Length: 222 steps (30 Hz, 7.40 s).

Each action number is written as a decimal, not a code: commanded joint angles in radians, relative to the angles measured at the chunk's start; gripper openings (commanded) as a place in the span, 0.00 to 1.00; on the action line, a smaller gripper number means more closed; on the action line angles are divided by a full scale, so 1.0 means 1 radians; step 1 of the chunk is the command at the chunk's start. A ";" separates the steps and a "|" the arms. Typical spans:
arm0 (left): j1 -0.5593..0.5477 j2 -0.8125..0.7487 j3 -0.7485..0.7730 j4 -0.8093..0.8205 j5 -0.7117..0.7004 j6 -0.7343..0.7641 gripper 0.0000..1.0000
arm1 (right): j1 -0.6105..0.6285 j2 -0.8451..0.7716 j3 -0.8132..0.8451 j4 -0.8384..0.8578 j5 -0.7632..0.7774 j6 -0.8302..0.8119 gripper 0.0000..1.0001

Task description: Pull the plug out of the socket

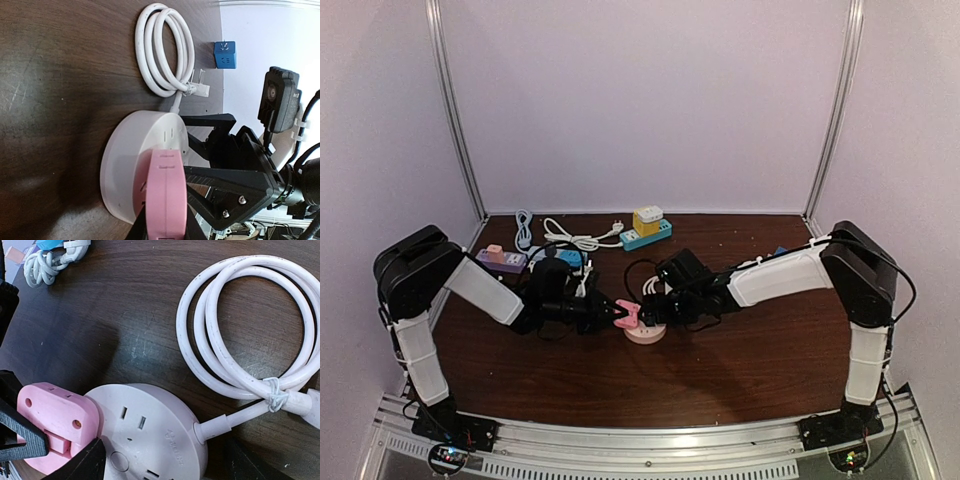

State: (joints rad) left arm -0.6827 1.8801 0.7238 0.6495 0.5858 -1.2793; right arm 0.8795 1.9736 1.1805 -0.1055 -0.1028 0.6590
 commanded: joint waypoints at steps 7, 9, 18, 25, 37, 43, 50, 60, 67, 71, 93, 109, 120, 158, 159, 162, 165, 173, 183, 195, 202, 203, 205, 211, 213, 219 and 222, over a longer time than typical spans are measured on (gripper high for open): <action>-0.003 0.022 -0.017 0.377 0.077 -0.101 0.00 | 0.005 0.133 -0.021 -0.223 0.075 -0.007 0.82; -0.002 0.023 -0.032 0.435 0.073 -0.128 0.00 | 0.006 0.140 -0.012 -0.230 0.078 -0.006 0.82; 0.000 0.005 -0.025 0.420 0.081 -0.099 0.00 | 0.006 0.147 -0.021 -0.249 0.098 -0.018 0.82; 0.001 -0.075 0.006 0.186 0.065 0.039 0.00 | 0.006 0.153 -0.027 -0.245 0.098 -0.025 0.82; 0.013 -0.095 0.037 0.193 0.099 -0.022 0.00 | 0.006 0.163 -0.038 -0.252 0.172 -0.055 0.82; 0.015 -0.087 0.042 0.227 0.120 -0.057 0.00 | 0.005 0.171 -0.041 -0.240 0.174 -0.050 0.82; 0.015 -0.099 0.039 0.076 0.113 0.023 0.00 | 0.000 0.148 -0.032 -0.207 0.123 -0.038 0.83; 0.023 -0.249 0.128 -0.458 -0.034 0.360 0.00 | -0.017 0.025 0.063 -0.204 0.059 -0.060 0.84; 0.025 -0.360 0.190 -0.891 -0.308 0.493 0.00 | -0.028 -0.097 0.108 -0.198 0.086 -0.106 0.85; 0.028 -0.435 0.220 -1.124 -0.544 0.509 0.00 | -0.037 -0.154 0.098 -0.175 0.091 -0.142 0.86; 0.311 -0.093 0.424 -1.719 -1.261 0.419 0.00 | -0.103 -0.260 0.062 -0.128 0.016 -0.180 0.86; 0.383 0.057 0.472 -1.621 -1.224 0.517 0.21 | -0.109 -0.258 0.047 -0.140 0.025 -0.177 0.86; 0.384 0.015 0.433 -1.495 -1.058 0.600 0.50 | -0.115 -0.219 0.091 -0.182 0.069 -0.173 0.86; 0.351 -0.636 0.143 -1.087 -0.290 0.704 0.94 | -0.363 0.414 0.775 0.242 -0.325 0.428 0.80; 0.351 -0.641 0.139 -1.088 -0.290 0.704 0.94 | -0.363 0.424 0.776 0.266 -0.328 0.456 0.80; 0.351 -0.645 0.135 -1.091 -0.293 0.704 0.94 | -0.364 0.457 0.787 0.325 -0.334 0.537 0.78; 0.351 -0.641 0.136 -1.090 -0.297 0.703 0.94 | -0.363 0.486 0.795 0.369 -0.333 0.605 0.70; 0.351 -0.631 0.134 -1.084 -0.299 0.701 0.94 | -0.369 0.526 0.802 0.438 -0.287 0.724 0.51; 0.351 -0.634 0.147 -1.084 -0.312 0.702 0.94 | -0.372 0.569 0.860 0.400 -0.299 0.808 0.33; 0.325 -0.629 0.179 -1.043 -0.278 0.672 0.94 | -0.375 0.421 0.695 0.381 -0.383 0.757 0.10; 0.233 -0.563 0.215 -1.003 -0.334 0.622 0.94 | -0.371 0.312 0.546 0.367 -0.484 0.733 0.04; 0.221 -0.552 0.221 -0.993 -0.338 0.613 0.94 | -0.370 0.296 0.527 0.363 -0.503 0.728 0.03; 0.198 -0.528 0.231 -0.972 -0.344 0.596 0.94 | -0.365 0.258 0.492 0.341 -0.533 0.709 0.02; 0.142 -0.448 0.289 -0.956 -0.367 0.578 0.94 | -0.327 0.140 0.372 0.263 -0.584 0.640 0.02; 0.130 -0.425 0.304 -0.954 -0.372 0.575 0.94 | -0.311 0.107 0.329 0.253 -0.603 0.630 0.02; 0.114 -0.393 0.314 -0.938 -0.380 0.563 0.94 | -0.263 0.032 0.190 0.237 -0.678 0.604 0.02; 0.112 -0.387 0.305 -0.932 -0.383 0.561 0.95 | -0.236 0.015 0.162 0.211 -0.725 0.579 0.02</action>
State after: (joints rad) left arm -0.5648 1.4834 1.0111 -0.3363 0.2214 -0.7055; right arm 0.5995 2.0335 1.3804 0.1444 -0.6891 1.2930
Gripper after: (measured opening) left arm 0.944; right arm 0.166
